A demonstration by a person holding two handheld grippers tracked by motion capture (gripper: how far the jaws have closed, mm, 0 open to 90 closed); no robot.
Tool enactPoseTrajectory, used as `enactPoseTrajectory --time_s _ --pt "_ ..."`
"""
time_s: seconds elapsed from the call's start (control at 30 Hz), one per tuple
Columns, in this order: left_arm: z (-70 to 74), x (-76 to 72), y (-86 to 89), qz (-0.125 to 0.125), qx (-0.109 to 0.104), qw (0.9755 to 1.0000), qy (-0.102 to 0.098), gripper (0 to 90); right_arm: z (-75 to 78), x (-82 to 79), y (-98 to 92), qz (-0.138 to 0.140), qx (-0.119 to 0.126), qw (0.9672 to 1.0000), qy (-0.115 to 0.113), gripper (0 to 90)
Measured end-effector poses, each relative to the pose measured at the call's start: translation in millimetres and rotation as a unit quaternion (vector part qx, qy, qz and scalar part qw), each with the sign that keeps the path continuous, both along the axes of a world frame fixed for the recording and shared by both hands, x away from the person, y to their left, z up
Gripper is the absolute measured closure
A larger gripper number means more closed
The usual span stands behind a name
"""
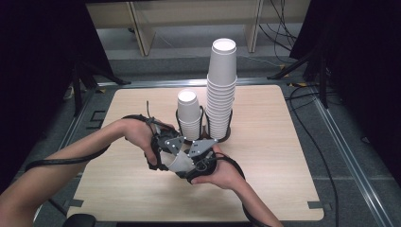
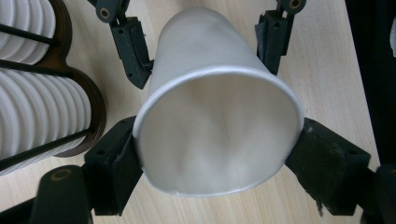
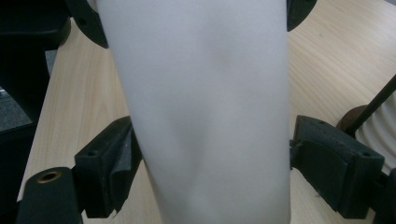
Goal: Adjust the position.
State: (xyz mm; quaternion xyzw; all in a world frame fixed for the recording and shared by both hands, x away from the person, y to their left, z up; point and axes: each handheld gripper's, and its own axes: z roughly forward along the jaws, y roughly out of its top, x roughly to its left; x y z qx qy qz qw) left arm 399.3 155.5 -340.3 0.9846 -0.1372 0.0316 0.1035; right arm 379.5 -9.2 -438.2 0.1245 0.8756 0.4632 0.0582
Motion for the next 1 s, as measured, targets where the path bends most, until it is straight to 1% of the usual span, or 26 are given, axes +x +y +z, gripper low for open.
enactPoseTrajectory --time_s 0.03,0.07,0.1,0.13,0.27,0.3,0.37,0.4,0.43,0.47,0.5,0.53,0.57,0.6,0.63,0.67,0.7,0.73,0.77,0.8,0.83,0.87,0.9,0.93,0.97,1.0 --pt "1.4 1.3 -1.2 -0.016 0.011 0.9998 -0.007 21.3 -0.4 0.1 0.3 0.002 -0.001 1.0 0.0 17.3" --pt "0.4 -0.5 -1.0 -0.005 0.004 1.0 -0.001 21.3 -1.4 -0.7 1.5 -0.001 0.002 1.0 0.005 17.6" --pt "-0.7 -2.1 -0.9 0.005 -0.007 0.9999 0.005 21.3 -1.6 -0.2 2.0 0.004 0.001 1.0 0.003 17.7" --pt "-0.5 -1.9 -1.2 0.005 -0.009 0.9999 0.005 21.3 -1.4 -0.4 2.1 0.006 -0.004 1.0 0.007 18.2" --pt "-0.2 -2.0 -1.8 0.004 -0.009 0.9999 0.006 21.3 -2.3 -0.1 2.9 0.009 0.0 0.9999 0.005 21.1" --pt "-0.3 -2.1 -2.1 0.001 -0.011 0.9999 0.003 21.3 -2.6 0.0 2.9 0.011 0.0 0.9999 0.004 21.6" --pt "-1.3 -2.7 -1.1 -0.004 -0.023 0.9997 0.006 20.6 -4.5 -0.3 2.4 0.017 0.0 0.9999 -0.003 23.3" --pt "-1.8 -2.6 -0.3 -0.01 -0.033 0.9994 0.004 19.6 -5.1 -0.3 1.9 0.021 0.0 0.9997 -0.007 23.5" --pt "-2.1 -2.5 0.6 -0.014 -0.039 0.9991 0.006 18.2 -5.2 -0.3 1.2 0.026 -0.001 0.9996 -0.011 23.4" --pt "-2.9 -2.4 1.9 -0.022 -0.052 0.9984 -0.001 16.8 -5.8 -1.8 0.9 0.025 -0.001 0.9997 -0.005 23.4" --pt "-4.7 -3.0 5.0 -0.022 -0.074 0.997 -0.001 15.5 -6.0 -3.1 0.1 0.02 -0.001 0.9997 -0.012 23.2" --pt "-4.7 -2.5 7.1 -0.022 -0.084 0.9962 -0.003 14.4 -6.1 -4.0 -1.6 0.015 0.001 0.9997 -0.022 23.1" --pt "-4.7 -2.5 7.1 -0.022 -0.084 0.9962 -0.003 14.0 -6.4 -4.5 -3.0 0.012 0.005 0.9996 -0.025 23.1" --pt "-4.6 -1.9 10.6 -0.016 -0.103 0.9945 -0.008 14.0 -6.4 -4.5 -3.0 0.012 0.005 0.9996 -0.025 23.1" --pt "-5.0 -1.4 16.3 -0.003 -0.135 0.9908 -0.01 12.6 -7.1 -6.1 -7.0 0.001 0.016 0.9993 -0.032 23.1" --pt "-5.0 -1.4 16.3 -0.003 -0.135 0.9908 -0.01 11.6 -7.1 -6.1 -7.0 0.001 0.016 0.9993 -0.032 23.1" --pt "-5.4 -0.7 23.5 0.016 -0.17 0.9853 -0.012 10.0 -7.4 -8.5 -10.7 -0.009 0.029 0.999 -0.034 23.1" --pt "-5.4 -0.7 23.5 0.016 -0.17 0.9853 -0.012 8.9 -7.4 -8.5 -10.7 -0.009 0.029 0.999 -0.034 23.1" --pt "-6.5 -0.9 28.2 0.033 -0.194 0.9804 -0.004 8.9 -7.3 -9.8 -12.5 -0.013 0.035 0.9986 -0.036 23.1" --pt "-8.7 -1.4 35.6 0.05 -0.228 0.9723 0.005 8.6 -7.0 -12.1 -16.6 -0.02 0.044 0.9979 -0.043 23.1" --pt "-9.2 -0.4 38.2 0.048 -0.232 0.9716 0.004 7.7 -7.0 -11.9 -18.6 -0.021 0.044 0.9973 -0.054 23.1" --pt "-10.5 -0.3 42.3 0.056 -0.242 0.9688 -0.003 6.7 -7.4 -13.5 -19.7 -0.027 0.047 0.9974 -0.047 23.1" --pt "-10.5 -0.3 42.3 0.056 -0.242 0.9688 -0.003 6.0 -8.2 -14.7 -21.1 -0.032 0.052 0.9974 -0.04 23.1" --pt "-11.7 -0.5 45.5 0.063 -0.248 0.9666 -0.004 6.0 -8.2 -14.7 -21.1 -0.032 0.052 0.9974 -0.04 23.1" --pt "-15.0 -1.1 50.4 0.076 -0.27 0.9599 0.002 4.6 -8.9 -15.0 -23.5 -0.037 0.058 0.9963 -0.05 23.1" --pt "-15.0 -1.1 50.4 0.076 -0.27 0.9599 0.002 4.1 -8.9 -15.0 -23.5 -0.037 0.058 0.9963 -0.05 23.1"
